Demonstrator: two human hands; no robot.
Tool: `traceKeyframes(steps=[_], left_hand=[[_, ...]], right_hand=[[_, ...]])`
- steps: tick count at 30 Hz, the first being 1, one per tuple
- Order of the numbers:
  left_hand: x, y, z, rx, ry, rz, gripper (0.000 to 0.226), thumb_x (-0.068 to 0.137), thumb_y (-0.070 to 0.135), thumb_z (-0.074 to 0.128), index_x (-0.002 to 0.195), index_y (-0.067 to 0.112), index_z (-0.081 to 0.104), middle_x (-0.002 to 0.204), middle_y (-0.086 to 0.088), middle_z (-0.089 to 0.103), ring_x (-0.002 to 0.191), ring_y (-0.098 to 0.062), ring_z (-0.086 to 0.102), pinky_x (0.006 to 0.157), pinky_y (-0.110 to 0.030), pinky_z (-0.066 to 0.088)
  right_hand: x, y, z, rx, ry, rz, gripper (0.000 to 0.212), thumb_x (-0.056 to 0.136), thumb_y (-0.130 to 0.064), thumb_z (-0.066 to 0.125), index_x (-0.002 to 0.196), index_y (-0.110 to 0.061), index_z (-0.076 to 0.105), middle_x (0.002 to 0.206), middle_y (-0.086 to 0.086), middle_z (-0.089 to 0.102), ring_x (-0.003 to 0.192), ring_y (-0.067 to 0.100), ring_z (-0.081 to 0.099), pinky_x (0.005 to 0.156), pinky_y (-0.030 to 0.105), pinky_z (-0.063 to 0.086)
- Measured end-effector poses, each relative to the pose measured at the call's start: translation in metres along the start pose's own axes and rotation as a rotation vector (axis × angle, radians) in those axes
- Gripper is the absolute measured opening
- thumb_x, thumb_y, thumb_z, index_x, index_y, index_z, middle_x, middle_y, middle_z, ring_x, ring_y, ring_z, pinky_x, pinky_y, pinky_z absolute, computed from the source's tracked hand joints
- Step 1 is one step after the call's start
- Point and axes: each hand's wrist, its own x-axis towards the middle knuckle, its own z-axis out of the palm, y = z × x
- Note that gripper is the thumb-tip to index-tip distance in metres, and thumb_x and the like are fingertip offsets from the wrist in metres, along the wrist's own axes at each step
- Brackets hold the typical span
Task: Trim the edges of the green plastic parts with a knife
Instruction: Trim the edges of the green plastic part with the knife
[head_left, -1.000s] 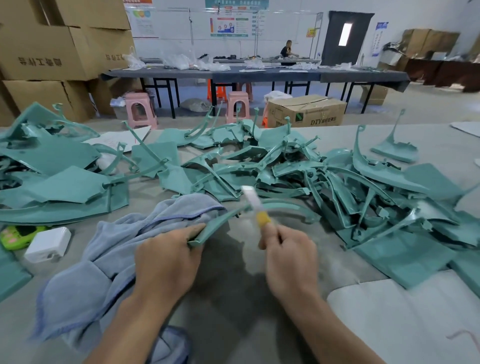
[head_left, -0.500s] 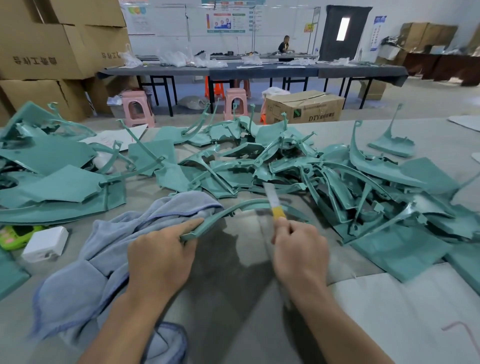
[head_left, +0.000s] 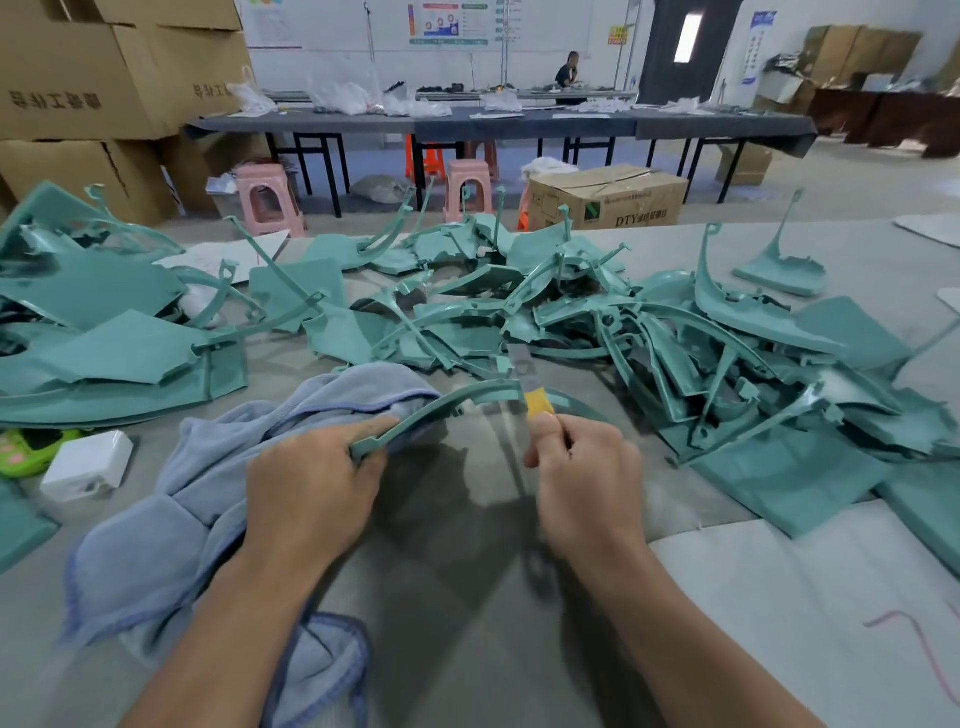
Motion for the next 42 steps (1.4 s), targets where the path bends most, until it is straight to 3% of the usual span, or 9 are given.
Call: traceKeyframes(steps=[10,13,17,22,27,30,33,38,42], left_hand=[[-0.001,-0.001,-0.003,-0.015,-0.002,-0.181,0.011,0.081,0.027,0.073,0.071,0.029,0.077,0.053,-0.006,0.063,0.049,-0.037,0.06,0.053,-0.025,0.029],[-0.001,-0.001,-0.004,-0.16,-0.059,-0.339,0.024,0.074,0.037,0.076,0.061,0.021,0.066,0.047,0.007,0.051,0.05,-0.031,0.051,0.049,-0.028,0.033],[0.007,-0.001,-0.014,-0.816,-0.183,-0.669,0.023,0.059,0.036,0.075,0.075,0.02,0.075,0.069,0.0,0.074,0.062,-0.023,0.069,0.056,-0.035,0.053],[0.012,-0.008,-0.023,-1.205,-0.607,-1.029,0.02,0.081,0.007,0.068,0.098,-0.003,0.074,0.085,-0.022,0.076,0.058,-0.031,0.071,0.043,-0.032,0.053],[0.009,-0.029,-0.028,-1.373,-0.727,-1.068,0.042,0.072,0.016,0.068,0.111,0.0,0.072,0.112,-0.027,0.071,0.082,-0.036,0.07,0.059,-0.04,0.057],[0.01,-0.035,-0.029,-1.357,-0.766,-1.041,0.049,0.073,0.014,0.065,0.121,0.0,0.066,0.116,-0.029,0.07,0.085,-0.038,0.068,0.058,-0.039,0.057],[0.012,-0.035,-0.03,-1.34,-0.777,-1.026,0.039,0.078,0.009,0.064,0.116,-0.001,0.066,0.101,-0.025,0.074,0.07,-0.031,0.073,0.049,-0.033,0.058],[0.012,-0.031,-0.029,-1.303,-0.78,-1.031,0.018,0.094,0.0,0.055,0.108,-0.002,0.067,0.085,-0.02,0.076,0.056,-0.026,0.072,0.041,-0.027,0.053],[0.012,-0.032,-0.028,-1.208,-0.783,-1.008,0.02,0.094,0.0,0.057,0.11,-0.004,0.068,0.092,-0.024,0.075,0.06,-0.029,0.072,0.043,-0.028,0.054]], right_hand=[[0.024,0.026,-0.021,-0.306,0.053,0.506,0.044,0.102,-0.046,0.044,0.079,-0.011,0.06,0.067,0.003,0.051,0.066,0.028,0.048,0.063,0.035,0.036],[0.024,0.02,-0.024,-0.087,0.189,0.366,0.05,0.101,-0.035,0.047,0.058,-0.01,0.056,0.053,0.002,0.053,0.055,0.024,0.048,0.052,0.033,0.029],[0.011,0.003,-0.025,0.328,0.324,0.067,0.045,0.098,-0.041,0.046,0.061,-0.019,0.061,0.053,-0.001,0.055,0.046,0.012,0.044,0.048,0.034,0.034],[-0.007,-0.003,-0.013,0.262,-0.07,-0.183,0.045,0.099,-0.055,0.044,0.073,-0.021,0.059,0.061,0.001,0.055,0.052,0.016,0.045,0.048,0.04,0.039],[-0.005,-0.002,-0.008,-0.096,-0.418,-0.23,0.041,0.103,-0.045,0.05,0.069,-0.023,0.054,0.057,-0.006,0.053,0.06,0.016,0.049,0.06,0.031,0.036],[0.0,-0.005,-0.014,-0.345,-0.265,-0.187,0.045,0.105,-0.045,0.044,0.067,-0.024,0.052,0.053,-0.008,0.051,0.054,0.012,0.047,0.078,0.033,0.037],[0.007,0.001,-0.023,-0.324,0.054,-0.147,0.051,0.103,-0.036,0.054,0.056,-0.022,0.041,0.042,-0.008,0.038,0.044,0.012,0.036,0.065,0.031,0.028],[0.004,0.01,-0.015,-0.172,-0.375,-0.21,0.045,0.1,-0.043,0.057,0.06,-0.023,0.053,0.051,-0.004,0.054,0.046,0.008,0.047,0.05,0.024,0.034],[0.015,0.008,-0.014,-0.348,-0.036,0.014,0.052,0.104,-0.042,0.049,0.057,-0.02,0.052,0.048,-0.006,0.052,0.046,0.017,0.05,0.048,0.029,0.036]])
